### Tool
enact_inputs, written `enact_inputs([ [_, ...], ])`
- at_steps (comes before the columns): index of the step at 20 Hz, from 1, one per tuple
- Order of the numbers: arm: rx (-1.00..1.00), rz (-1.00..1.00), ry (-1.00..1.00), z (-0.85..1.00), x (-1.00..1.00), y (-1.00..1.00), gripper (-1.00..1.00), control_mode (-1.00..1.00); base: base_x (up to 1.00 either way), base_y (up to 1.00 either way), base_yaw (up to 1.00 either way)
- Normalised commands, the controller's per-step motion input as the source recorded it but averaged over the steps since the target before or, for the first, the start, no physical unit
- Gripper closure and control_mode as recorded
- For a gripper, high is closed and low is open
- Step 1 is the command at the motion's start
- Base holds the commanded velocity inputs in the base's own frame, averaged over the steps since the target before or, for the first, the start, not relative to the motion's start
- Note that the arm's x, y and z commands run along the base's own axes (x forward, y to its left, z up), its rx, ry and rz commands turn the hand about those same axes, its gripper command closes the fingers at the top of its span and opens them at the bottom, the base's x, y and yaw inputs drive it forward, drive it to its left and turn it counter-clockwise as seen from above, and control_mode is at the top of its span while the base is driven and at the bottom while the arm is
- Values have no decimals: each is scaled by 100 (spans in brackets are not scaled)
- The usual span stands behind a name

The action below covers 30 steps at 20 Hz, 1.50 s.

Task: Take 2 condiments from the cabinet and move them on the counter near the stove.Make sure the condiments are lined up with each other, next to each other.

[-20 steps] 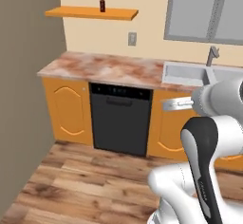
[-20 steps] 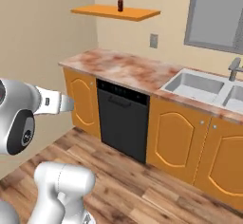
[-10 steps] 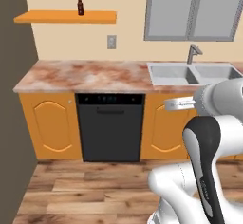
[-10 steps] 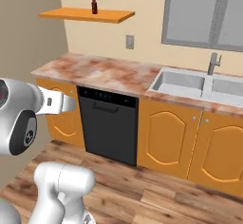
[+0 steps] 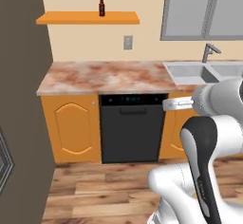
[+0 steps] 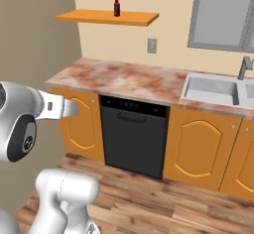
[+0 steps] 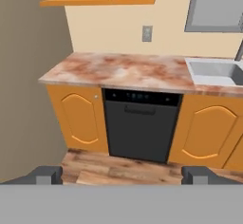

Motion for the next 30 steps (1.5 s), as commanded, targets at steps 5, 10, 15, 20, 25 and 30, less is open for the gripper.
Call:
enact_inputs([
  [5, 0, 0, 0, 0, 0, 0, -100, 100, 37, 52, -15],
  [10, 0, 0, 0, 0, 0, 0, -100, 100, 47, 36, -16],
  [15, 0, 0, 0, 0, 0, 0, -100, 100, 54, 27, -17],
  [20, 0, 0, 0, 0, 0, 0, -100, 100, 48, 48, -16],
  [25, 0, 0, 0, 0, 0, 0, -100, 100, 43, 58, -13],
  [30, 0, 0, 0, 0, 0, 0, -100, 100, 47, 32, -12],
])
